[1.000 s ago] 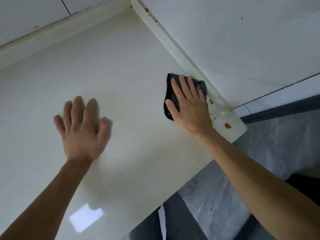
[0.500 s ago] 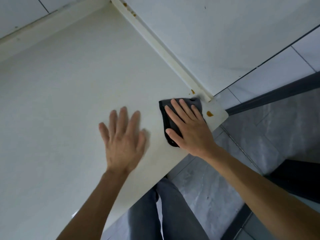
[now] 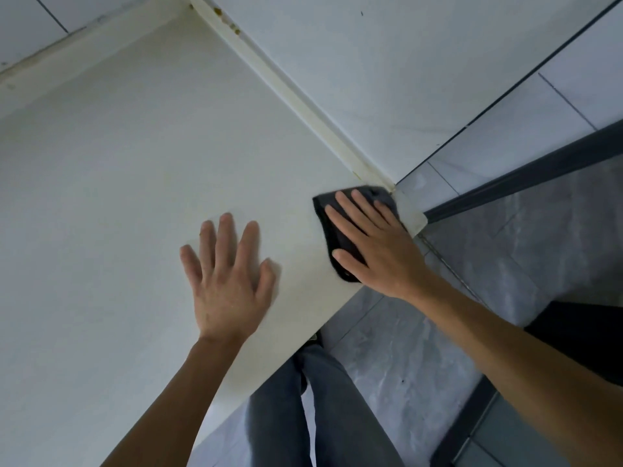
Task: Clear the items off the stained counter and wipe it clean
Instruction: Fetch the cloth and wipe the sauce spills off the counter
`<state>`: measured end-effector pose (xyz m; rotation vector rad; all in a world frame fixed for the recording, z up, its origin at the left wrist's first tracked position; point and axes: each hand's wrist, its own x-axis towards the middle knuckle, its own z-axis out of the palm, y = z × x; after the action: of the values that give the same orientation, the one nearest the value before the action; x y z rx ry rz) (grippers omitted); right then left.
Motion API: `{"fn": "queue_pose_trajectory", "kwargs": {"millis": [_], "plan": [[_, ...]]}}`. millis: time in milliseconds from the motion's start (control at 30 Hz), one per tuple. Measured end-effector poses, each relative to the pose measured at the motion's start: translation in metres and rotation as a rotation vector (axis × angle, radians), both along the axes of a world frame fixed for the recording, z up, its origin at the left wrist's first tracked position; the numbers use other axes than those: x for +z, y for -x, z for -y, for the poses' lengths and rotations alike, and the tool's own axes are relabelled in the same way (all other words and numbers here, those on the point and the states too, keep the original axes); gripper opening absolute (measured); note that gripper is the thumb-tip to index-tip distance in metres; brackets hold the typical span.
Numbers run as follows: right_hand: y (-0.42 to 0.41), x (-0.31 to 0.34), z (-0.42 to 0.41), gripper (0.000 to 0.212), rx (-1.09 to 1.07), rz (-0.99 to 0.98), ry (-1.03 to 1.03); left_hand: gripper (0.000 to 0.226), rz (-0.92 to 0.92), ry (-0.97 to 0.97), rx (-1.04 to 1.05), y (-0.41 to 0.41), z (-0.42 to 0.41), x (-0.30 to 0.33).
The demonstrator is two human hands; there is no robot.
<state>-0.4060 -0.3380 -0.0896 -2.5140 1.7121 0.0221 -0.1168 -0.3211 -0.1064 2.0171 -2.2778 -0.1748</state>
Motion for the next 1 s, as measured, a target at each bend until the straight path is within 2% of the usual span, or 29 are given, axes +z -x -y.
{"fn": "queue_pose_trajectory", "kwargs": {"millis": [133, 200, 367, 433, 500, 667, 833, 1000], "plan": [[0.035, 0.006, -0.008, 0.067, 0.072, -0.017, -0.04, 0.059, -0.013, -0.002, 0.001, 0.002, -0.001, 0.003], [0.032, 0.005, -0.011, 0.067, 0.034, -0.015, -0.03, 0.059, -0.021, -0.014, 0.005, 0.002, -0.001, 0.004], [-0.005, -0.001, -0.039, 0.065, -0.434, 0.035, -0.021, 0.061, -0.027, -0.038, 0.012, 0.002, -0.001, 0.005], [-0.026, -0.002, -0.036, 0.064, -0.52, 0.037, -0.012, 0.06, -0.017, -0.035, 0.012, 0.003, 0.0, 0.005], [-0.041, -0.001, -0.028, 0.064, -0.464, 0.031, -0.013, 0.061, -0.025, -0.043, 0.015, 0.004, 0.0, 0.006], [-0.055, 0.004, 0.026, 0.063, -0.133, 0.055, -0.012, 0.065, -0.03, -0.081, 0.014, 0.004, -0.002, 0.009], [-0.068, 0.012, 0.101, 0.062, -0.077, 0.08, -0.018, 0.064, -0.028, -0.088, 0.013, 0.004, -0.002, 0.011], [-0.041, 0.005, 0.06, 0.063, -0.058, 0.061, -0.031, 0.064, -0.024, -0.082, 0.008, 0.003, -0.001, 0.011]]}}
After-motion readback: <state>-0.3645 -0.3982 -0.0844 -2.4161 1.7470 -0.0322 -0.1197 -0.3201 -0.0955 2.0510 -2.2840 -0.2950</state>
